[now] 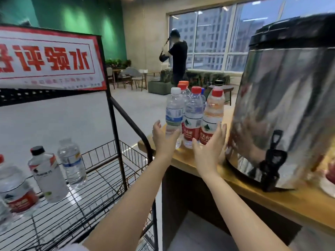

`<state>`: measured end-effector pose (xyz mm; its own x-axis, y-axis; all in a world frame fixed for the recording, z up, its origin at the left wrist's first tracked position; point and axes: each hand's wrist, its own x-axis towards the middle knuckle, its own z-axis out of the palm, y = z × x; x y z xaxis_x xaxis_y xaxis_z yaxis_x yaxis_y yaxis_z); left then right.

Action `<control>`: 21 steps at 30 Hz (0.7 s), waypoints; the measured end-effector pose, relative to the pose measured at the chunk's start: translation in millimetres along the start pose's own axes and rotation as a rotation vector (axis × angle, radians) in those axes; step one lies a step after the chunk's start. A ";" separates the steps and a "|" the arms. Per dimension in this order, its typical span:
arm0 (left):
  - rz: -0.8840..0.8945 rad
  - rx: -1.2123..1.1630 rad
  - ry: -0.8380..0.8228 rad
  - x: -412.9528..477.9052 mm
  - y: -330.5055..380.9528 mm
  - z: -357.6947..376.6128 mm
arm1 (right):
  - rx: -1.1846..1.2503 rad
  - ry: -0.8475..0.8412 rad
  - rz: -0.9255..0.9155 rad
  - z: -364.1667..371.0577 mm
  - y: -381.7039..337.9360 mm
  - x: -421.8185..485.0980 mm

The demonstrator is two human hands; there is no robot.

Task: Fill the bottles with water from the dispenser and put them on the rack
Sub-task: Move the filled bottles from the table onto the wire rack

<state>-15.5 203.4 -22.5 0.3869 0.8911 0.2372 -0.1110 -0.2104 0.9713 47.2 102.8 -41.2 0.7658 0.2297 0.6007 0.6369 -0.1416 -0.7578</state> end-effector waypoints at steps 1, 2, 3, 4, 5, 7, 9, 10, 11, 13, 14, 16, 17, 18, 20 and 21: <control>-0.002 0.019 -0.011 5.5 -0.2 2.6 | -0.009 0.008 0.051 1.0 3.4 6.6; -0.005 0.044 -0.023 10.8 -0.8 4.5 | -0.009 0.006 0.101 2.7 6.9 12.5; -0.007 0.062 -0.038 16.1 -1.7 6.2 | -0.002 -0.005 0.145 5.3 11.1 17.9; -0.011 0.073 -0.057 20.5 -2.6 7.3 | 0.014 -0.020 0.179 8.4 15.1 22.9; -0.013 0.078 -0.079 24.4 -3.3 8.6 | 0.035 -0.032 0.203 11.5 19.3 27.5; -0.019 0.082 -0.120 31.8 -6.1 11.0 | 0.079 -0.042 0.251 17.6 26.1 35.3; -0.018 0.089 -0.139 37.5 -9.7 13.8 | 0.094 -0.036 0.304 21.3 29.9 41.3; -0.015 0.102 -0.137 40.3 -11.8 15.4 | 0.089 -0.033 0.318 22.5 30.6 43.4; -0.005 0.120 -0.124 42.9 -14.6 17.1 | 0.080 -0.029 0.325 23.5 31.4 44.7; 0.015 0.159 -0.083 47.4 -19.8 20.5 | 0.056 -0.006 0.309 24.5 32.2 45.3; 0.022 0.166 -0.065 48.2 -21.9 21.8 | 0.043 0.010 0.293 24.6 31.6 44.5; 0.042 0.150 -0.043 45.9 -22.5 23.7 | 0.027 0.033 0.266 24.4 29.8 40.9; 0.056 0.145 -0.032 43.5 -22.3 23.8 | 0.031 0.036 0.258 24.2 28.5 38.4; 0.068 0.143 -0.022 40.1 -21.5 22.8 | 0.038 0.035 0.254 24.0 26.8 35.5; 0.079 0.134 -0.005 33.4 -21.3 17.8 | 0.049 0.034 0.246 23.6 23.2 28.1; 0.086 0.131 0.009 30.9 -22.0 13.8 | 0.058 0.036 0.236 23.6 21.2 24.2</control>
<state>11.5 230.0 -36.3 0.3732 0.8707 0.3203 -0.0226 -0.3365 0.9414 77.1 128.1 -48.8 0.8961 0.1623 0.4130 0.4344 -0.1311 -0.8911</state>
